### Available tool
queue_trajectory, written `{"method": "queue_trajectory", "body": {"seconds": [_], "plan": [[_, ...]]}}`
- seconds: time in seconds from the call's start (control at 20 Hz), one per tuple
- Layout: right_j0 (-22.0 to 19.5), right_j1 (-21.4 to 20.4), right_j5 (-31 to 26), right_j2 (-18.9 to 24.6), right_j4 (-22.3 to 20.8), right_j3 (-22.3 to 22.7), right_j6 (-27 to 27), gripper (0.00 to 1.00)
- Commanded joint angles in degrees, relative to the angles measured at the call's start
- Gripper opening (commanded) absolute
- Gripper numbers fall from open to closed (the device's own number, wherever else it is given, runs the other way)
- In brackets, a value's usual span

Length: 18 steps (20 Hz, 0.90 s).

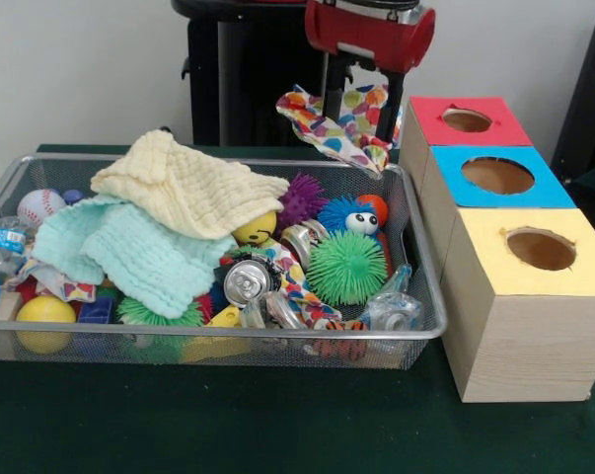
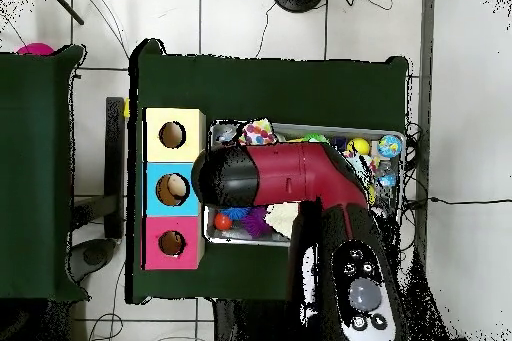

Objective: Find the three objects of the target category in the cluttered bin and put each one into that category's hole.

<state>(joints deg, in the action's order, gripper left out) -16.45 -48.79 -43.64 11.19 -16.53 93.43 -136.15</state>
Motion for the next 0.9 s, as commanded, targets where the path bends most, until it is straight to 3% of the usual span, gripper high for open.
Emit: {"method": "queue_trajectory", "body": {"seconds": [0.05, 0.45, 0.75, 0.85, 0.9], "plan": [[0.6, 7.1, 6.8, 1.8, -6.7, 1.3, 4.5, 1.00], [9.0, 15.5, 10.8, -6.1, -12.7, -6.4, -4.6, 1.00], [11.9, 19.6, 8.7, -8.7, -13.1, -10.3, -4.6, 1.00], [16.8, 19.5, 9.9, -13.8, -16.7, -12.9, -9.0, 1.00], [20.9, 18.9, 9.5, -18.6, -18.6, -14.4, -14.2, 1.00]]}}
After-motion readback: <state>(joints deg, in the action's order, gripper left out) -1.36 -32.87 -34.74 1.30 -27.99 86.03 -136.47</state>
